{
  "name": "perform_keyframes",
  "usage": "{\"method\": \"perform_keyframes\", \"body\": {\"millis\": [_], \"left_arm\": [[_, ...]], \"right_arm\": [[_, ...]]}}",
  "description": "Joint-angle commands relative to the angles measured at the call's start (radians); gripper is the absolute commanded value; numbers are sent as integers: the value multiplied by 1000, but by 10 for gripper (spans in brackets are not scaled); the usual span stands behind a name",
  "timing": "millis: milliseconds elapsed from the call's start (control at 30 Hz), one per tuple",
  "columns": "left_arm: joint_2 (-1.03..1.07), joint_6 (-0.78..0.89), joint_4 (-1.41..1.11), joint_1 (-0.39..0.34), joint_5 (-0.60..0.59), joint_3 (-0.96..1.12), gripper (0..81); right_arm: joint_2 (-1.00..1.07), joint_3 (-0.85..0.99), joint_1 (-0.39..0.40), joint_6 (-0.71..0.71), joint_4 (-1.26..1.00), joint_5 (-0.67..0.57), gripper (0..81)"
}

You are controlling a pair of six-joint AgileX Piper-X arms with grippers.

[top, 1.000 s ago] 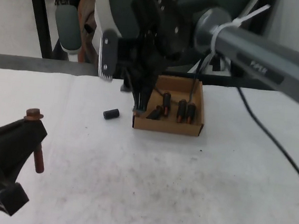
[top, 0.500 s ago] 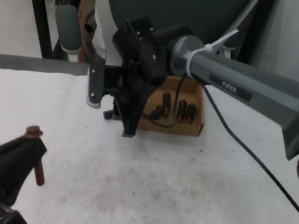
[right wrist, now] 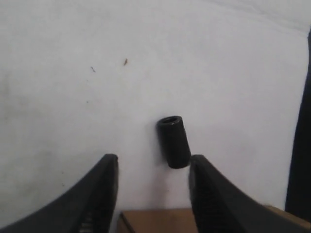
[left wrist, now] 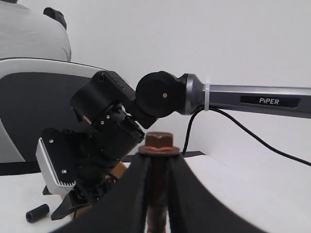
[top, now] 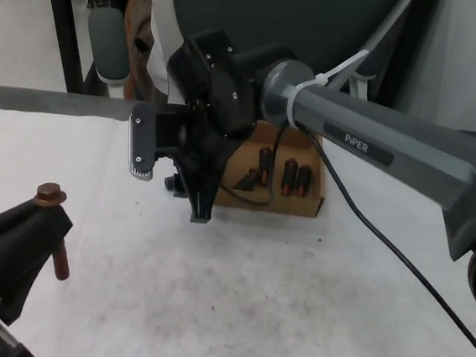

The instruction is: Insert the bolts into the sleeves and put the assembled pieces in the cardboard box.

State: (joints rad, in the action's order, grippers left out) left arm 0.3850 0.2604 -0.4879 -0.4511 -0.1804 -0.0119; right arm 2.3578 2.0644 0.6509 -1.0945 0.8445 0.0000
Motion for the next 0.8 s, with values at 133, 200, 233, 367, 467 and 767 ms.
{"method": "perform_keyframes", "body": {"millis": [133,200,233,367,467,767], "left_arm": [[-11,-26,-34,0,-9,12,8],[-11,-30,-43,0,-9,12,8],[-11,-30,-48,0,-9,12,8],[-11,-39,-50,0,-9,12,8],[-11,-44,-50,0,-9,12,8],[-11,-44,-50,0,-25,12,8]], "right_arm": [[17,71,-20,-15,-35,0,417],[44,130,-23,-12,-11,0,417],[58,154,-22,-12,4,0,417],[120,253,-23,-11,87,0,417],[149,284,-25,-11,114,0,417],[168,284,-25,-11,150,-12,417]]}}
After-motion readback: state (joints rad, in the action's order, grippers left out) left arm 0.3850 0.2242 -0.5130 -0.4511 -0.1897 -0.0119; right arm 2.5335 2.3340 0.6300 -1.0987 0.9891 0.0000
